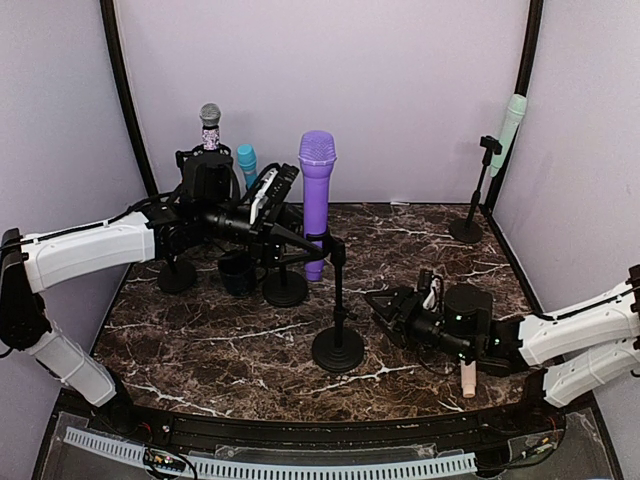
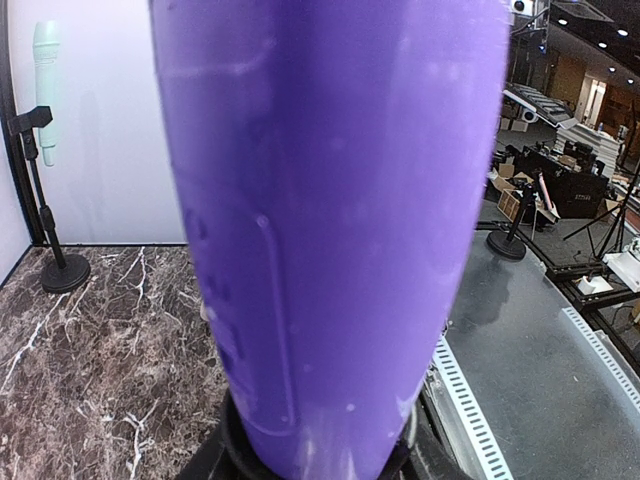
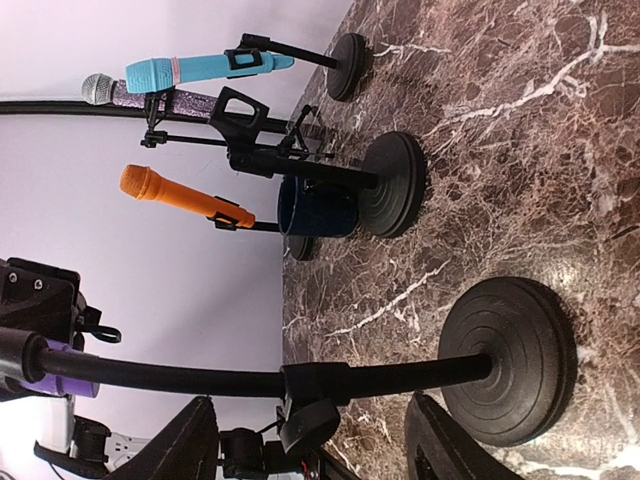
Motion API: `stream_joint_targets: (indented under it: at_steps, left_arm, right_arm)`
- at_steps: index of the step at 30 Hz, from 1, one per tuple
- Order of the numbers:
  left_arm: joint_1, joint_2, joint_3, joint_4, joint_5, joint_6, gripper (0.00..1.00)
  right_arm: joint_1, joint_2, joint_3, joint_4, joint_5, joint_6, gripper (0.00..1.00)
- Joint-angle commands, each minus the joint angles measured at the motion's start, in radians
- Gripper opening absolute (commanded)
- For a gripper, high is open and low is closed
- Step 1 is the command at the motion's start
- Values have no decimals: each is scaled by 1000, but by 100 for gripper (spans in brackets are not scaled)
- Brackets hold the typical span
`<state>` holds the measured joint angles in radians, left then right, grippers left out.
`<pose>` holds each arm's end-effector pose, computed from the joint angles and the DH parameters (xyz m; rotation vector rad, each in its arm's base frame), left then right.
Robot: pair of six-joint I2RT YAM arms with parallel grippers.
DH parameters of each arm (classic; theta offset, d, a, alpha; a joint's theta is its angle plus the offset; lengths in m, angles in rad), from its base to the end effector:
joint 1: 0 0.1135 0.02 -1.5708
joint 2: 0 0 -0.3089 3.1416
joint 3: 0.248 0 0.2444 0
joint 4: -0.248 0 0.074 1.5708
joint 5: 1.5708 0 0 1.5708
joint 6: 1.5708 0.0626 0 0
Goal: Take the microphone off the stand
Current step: Unscrew the knob on the stand of the microphone stand.
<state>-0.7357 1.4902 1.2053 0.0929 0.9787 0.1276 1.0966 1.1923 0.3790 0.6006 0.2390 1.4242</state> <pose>0.2219 -0.2709 0.3916 1.3904 1.2330 -1.2846 0.1246 0.2103 0.2412 0.5362 2.0123 1.5170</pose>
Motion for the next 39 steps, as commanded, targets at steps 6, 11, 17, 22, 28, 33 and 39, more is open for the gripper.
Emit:
stream_joint_targets:
  at_steps: [6, 11, 17, 22, 28, 33, 39]
  left_arm:
    - [6, 10, -34, -113, -2, -16, 0]
    - [6, 12, -32, -111, -4, -13, 0]
    - [6, 15, -33, -112, -6, -10, 0]
    - [6, 15, -31, -115, -7, -6, 0]
    - [6, 12, -34, -120, -9, -2, 0]
    - [6, 11, -36, -121, -9, 1, 0]
    - [6, 15, -38, -122, -12, 4, 0]
  right_arm:
    - [-7, 118, 73, 118, -38, 53, 58]
    - [-8, 163, 96, 134, -58, 64, 53]
    - [-6, 205, 94, 183, -81, 88, 47]
    - [-5, 234, 106, 204, -99, 96, 40]
    - [-3, 236, 104, 206, -87, 99, 32]
    - [1, 221, 101, 204, -68, 98, 23]
    - [7, 206, 94, 208, -46, 74, 14]
